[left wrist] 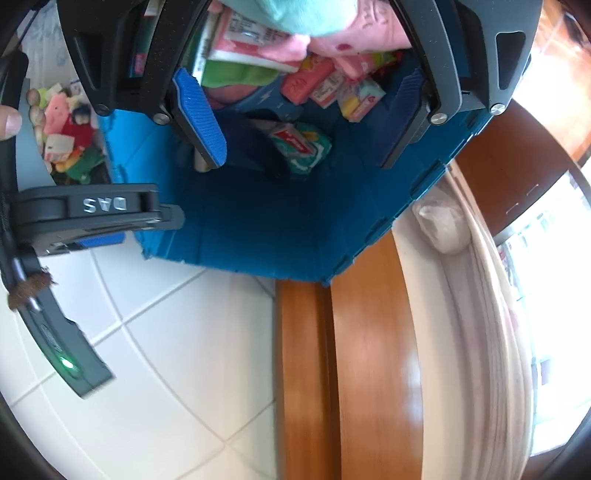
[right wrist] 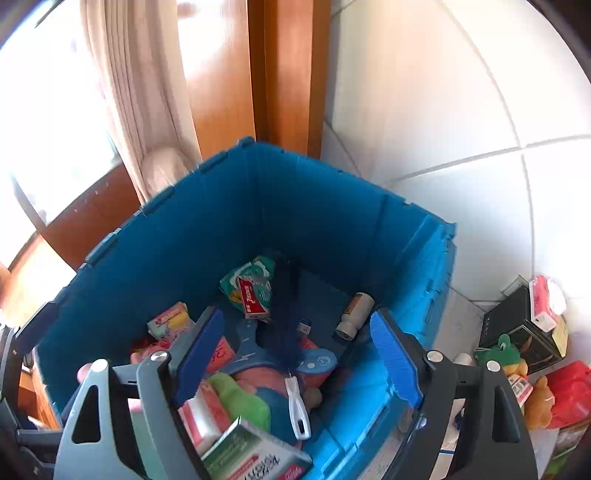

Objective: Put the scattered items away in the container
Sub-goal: 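Move both grippers back to the pile of items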

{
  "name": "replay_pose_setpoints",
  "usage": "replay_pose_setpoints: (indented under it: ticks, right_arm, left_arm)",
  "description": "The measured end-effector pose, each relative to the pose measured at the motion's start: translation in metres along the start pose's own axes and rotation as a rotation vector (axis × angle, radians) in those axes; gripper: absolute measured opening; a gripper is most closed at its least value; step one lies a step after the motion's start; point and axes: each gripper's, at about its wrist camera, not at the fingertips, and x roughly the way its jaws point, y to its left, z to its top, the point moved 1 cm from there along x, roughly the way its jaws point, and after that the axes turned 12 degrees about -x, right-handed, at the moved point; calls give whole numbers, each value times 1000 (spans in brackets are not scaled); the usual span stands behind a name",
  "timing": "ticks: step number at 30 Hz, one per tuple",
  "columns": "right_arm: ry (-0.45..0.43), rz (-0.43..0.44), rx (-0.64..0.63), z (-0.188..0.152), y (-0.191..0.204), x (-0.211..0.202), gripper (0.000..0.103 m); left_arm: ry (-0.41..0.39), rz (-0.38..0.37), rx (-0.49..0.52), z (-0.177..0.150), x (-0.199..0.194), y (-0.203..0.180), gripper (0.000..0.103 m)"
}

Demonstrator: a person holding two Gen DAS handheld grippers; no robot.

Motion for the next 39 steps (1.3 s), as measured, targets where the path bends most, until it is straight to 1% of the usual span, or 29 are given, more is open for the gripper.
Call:
replay_pose_setpoints:
  ticks: [1,2,4,7,10,13,17,20,23,25,28,32,36,39]
  right_arm:
    - [-22,0,12,-7,-2,-9,94]
    - [-41,4,22,-14,-4,-16,103]
    - [-77,18,44,-30,-5,-32,103]
    - [-135,40,70,-58,-5,-56,103]
    - [-188,51,105,-91,-8,-79,103]
    - [-210,66,169,-132,-17,-98,103]
    - [-229,1,269,-194,-45,-128,103]
    - [-252,-51,347,-238,-72,-151,103]
    - [-255,-111,412,-286,-102,-167,103]
    - [-228,-144,445,-311,-123,-169,103]
    - [-186,-158,488,-348,-157,-165,103]
    - [-152,-123,521,-398,-203,-157,103]
    - [-92,-59,533,-443,-246,-130,103]
    - [-46,-26,574,-467,-270,-107,103]
  left_arm:
    - [-11,-9,-4,-2,-6,0,86]
    - [-23,-23,-9,-5,-13,1,88]
    - [-43,-39,-13,-12,-27,-1,91]
    - [-71,-52,-9,-23,-44,-7,99]
    - [-97,-84,-3,-39,-62,-18,101]
    - [-90,-158,25,-52,-77,-42,101]
    - [-109,-244,84,-67,-98,-83,101]
    - [-87,-309,108,-80,-108,-118,101]
    - [-71,-349,144,-102,-114,-158,101]
    - [-56,-362,165,-117,-115,-180,101]
    - [-33,-362,191,-142,-107,-219,101]
    - [60,-322,192,-182,-76,-268,101]
    - [133,-252,197,-217,-40,-296,101]
    - [177,-205,210,-241,-15,-306,101]
